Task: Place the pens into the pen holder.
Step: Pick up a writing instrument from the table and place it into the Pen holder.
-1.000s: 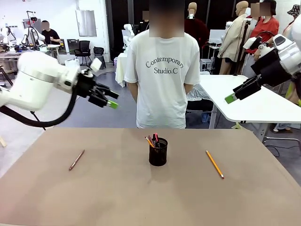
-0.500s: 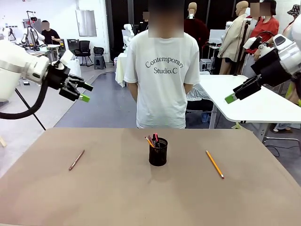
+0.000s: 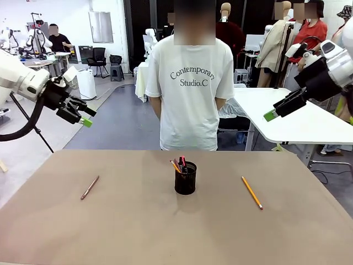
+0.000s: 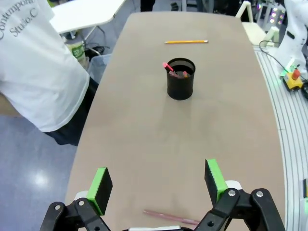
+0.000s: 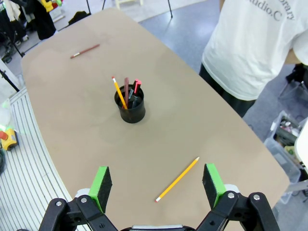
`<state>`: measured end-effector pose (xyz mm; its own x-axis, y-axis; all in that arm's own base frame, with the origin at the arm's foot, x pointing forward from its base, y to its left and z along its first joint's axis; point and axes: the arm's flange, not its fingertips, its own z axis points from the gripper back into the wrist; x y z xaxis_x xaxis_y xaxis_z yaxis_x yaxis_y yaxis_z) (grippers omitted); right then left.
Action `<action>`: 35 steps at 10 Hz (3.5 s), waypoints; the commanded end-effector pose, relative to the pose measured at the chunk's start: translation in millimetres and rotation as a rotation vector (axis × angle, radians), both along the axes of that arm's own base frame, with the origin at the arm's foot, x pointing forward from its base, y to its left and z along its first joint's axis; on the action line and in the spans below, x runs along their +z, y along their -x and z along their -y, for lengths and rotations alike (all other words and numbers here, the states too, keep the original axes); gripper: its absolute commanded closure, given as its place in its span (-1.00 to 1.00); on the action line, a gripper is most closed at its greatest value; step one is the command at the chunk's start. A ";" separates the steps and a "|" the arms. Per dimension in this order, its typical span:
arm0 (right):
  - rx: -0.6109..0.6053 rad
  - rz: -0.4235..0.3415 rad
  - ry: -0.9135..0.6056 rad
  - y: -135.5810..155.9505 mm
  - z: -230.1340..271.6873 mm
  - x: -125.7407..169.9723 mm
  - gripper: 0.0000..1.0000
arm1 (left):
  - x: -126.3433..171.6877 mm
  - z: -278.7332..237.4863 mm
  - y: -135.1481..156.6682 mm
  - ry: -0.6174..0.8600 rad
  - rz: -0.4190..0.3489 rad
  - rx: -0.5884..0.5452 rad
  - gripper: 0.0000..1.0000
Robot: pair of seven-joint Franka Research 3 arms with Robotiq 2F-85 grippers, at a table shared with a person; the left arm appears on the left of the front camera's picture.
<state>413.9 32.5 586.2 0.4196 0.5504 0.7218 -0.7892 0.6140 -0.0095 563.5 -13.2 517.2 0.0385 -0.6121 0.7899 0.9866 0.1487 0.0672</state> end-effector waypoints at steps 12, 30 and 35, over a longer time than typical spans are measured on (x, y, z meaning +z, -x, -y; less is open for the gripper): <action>-0.004 -0.007 -0.025 0.0 -1.4 0.8 -1.00 | 1.6 9.6 0.3 -0.128 -0.126 0.043 -1.00; -0.004 -0.007 -0.025 0.0 -1.4 0.8 -1.00 | -109.4 32.0 -3.3 -0.549 -0.346 0.907 -1.00; -0.004 -0.007 -0.025 0.0 -1.4 0.8 -1.00 | -128.5 64.1 -21.3 -0.602 -0.448 1.106 -1.00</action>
<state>413.8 32.6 586.2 0.4195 0.5506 0.7217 -0.7894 0.6138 -0.0094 575.1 -62.7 389.1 0.8866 -0.3976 0.2362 0.3854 0.9175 0.0978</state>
